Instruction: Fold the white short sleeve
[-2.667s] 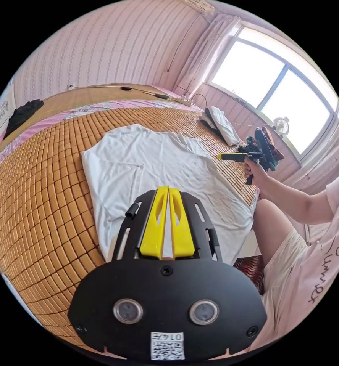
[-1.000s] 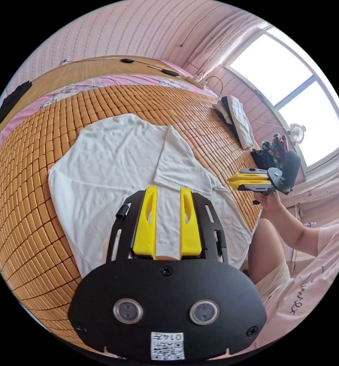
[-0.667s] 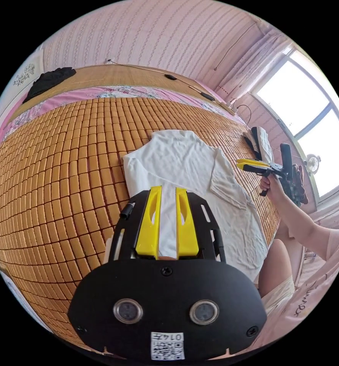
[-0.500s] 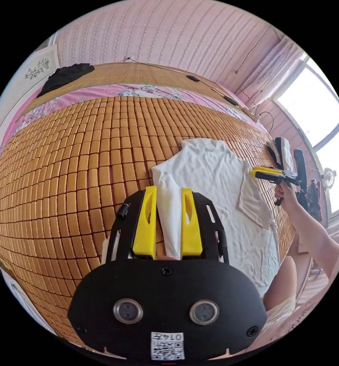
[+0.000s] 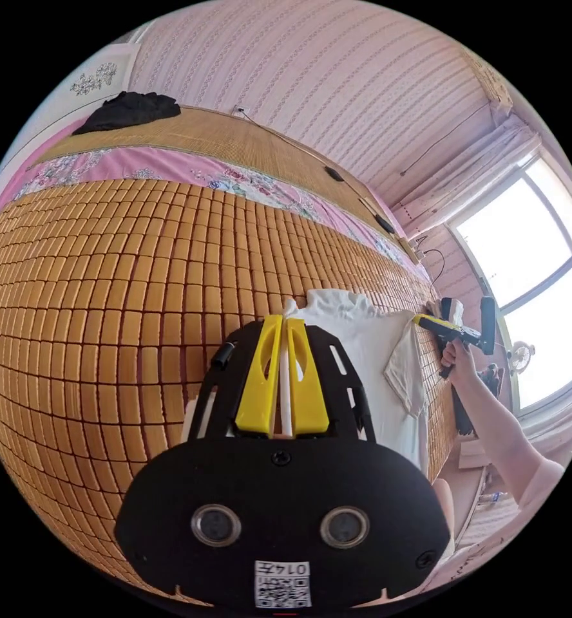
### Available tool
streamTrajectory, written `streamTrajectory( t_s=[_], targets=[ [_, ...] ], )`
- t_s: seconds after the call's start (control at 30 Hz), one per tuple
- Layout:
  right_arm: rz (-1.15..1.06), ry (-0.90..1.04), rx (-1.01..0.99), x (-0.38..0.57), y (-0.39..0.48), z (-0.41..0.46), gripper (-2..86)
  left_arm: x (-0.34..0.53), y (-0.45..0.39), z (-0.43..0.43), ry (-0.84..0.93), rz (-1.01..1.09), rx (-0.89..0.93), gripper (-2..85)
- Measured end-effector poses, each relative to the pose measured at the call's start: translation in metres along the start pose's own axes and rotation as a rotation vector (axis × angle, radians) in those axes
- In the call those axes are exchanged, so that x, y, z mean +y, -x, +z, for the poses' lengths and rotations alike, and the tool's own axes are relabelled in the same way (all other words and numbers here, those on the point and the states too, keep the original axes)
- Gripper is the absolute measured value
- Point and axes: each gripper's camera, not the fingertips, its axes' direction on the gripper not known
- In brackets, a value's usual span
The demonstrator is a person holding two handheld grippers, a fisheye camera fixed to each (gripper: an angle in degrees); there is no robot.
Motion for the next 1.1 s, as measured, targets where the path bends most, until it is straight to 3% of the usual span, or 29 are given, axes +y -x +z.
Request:
streamTrajectory(
  t_s=[0.07,0.27,0.5,0.6,0.87,0.97,1.1],
  targets=[
    [0.037,-0.030,0.010,-0.008,-0.004,-0.012,0.0,-0.008,-0.004,-0.018,-0.084,-0.035,0.065,-1.0],
    [0.089,-0.109,0.019,-0.018,-0.007,-0.040,0.1,-0.023,-0.030,-0.046,-0.170,0.016,0.000,-1.0],
    [0.043,-0.135,0.023,-0.023,-0.006,-0.057,0.2,-0.027,-0.030,-0.070,-0.194,0.014,0.005,-1.0],
    [0.042,-0.114,-0.072,-0.009,-0.012,-0.060,0.2,-0.018,-0.023,-0.075,-0.169,0.007,0.029,-1.0],
    [-0.089,-0.150,-0.223,0.108,-0.012,-0.131,0.3,0.062,-0.025,-0.129,-0.021,0.195,0.107,-1.0],
    [-0.010,-0.122,-0.328,0.182,-0.018,-0.145,0.2,0.115,-0.028,-0.160,0.014,0.242,0.139,-1.0],
    [0.113,0.010,-0.315,0.266,-0.021,-0.106,0.3,0.194,-0.022,-0.166,0.089,0.227,0.185,-0.9]
  ],
)
